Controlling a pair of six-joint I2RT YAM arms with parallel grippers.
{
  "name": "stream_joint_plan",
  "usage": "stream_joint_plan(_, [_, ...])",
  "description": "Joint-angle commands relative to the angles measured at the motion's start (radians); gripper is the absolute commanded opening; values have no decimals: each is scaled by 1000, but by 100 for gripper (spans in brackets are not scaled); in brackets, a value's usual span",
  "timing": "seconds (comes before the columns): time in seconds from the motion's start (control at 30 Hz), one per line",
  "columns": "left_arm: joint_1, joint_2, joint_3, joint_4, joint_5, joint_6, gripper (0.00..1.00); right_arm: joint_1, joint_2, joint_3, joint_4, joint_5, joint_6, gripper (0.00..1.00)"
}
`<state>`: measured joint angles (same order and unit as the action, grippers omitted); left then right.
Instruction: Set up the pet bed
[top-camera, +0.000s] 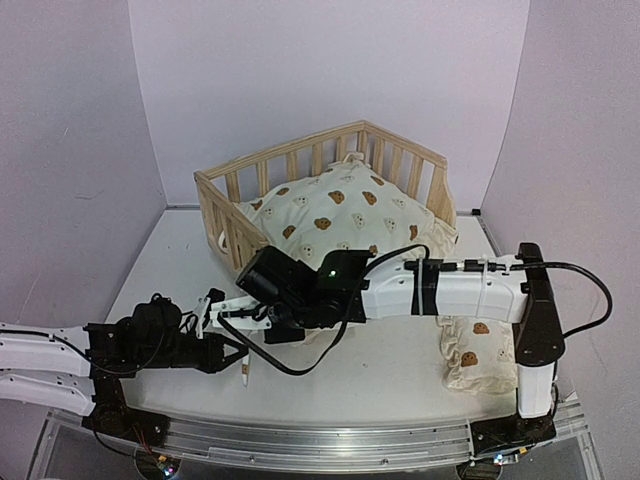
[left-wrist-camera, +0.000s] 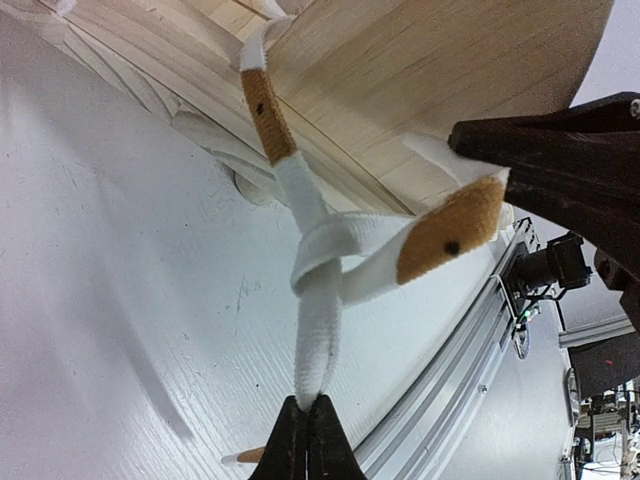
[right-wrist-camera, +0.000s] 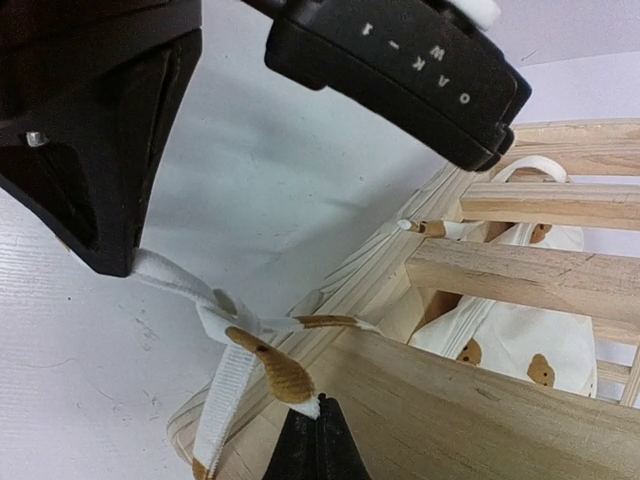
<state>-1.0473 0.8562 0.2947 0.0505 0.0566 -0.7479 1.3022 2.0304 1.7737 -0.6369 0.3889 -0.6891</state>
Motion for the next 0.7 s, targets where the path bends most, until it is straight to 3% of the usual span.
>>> stream_joint_plan(0.0, [3, -47, 46, -11, -17, 22, 0, -22, 28, 2, 50, 15, 24, 0])
stream_joint_plan(0.37, [3, -100, 58, -64, -20, 29, 0, -23, 25, -81, 103, 94, 367, 0])
stream_joint_plan(0.67, [3, -82, 84, -108, -30, 47, 0, -14, 9, -144, 12, 179, 698, 0])
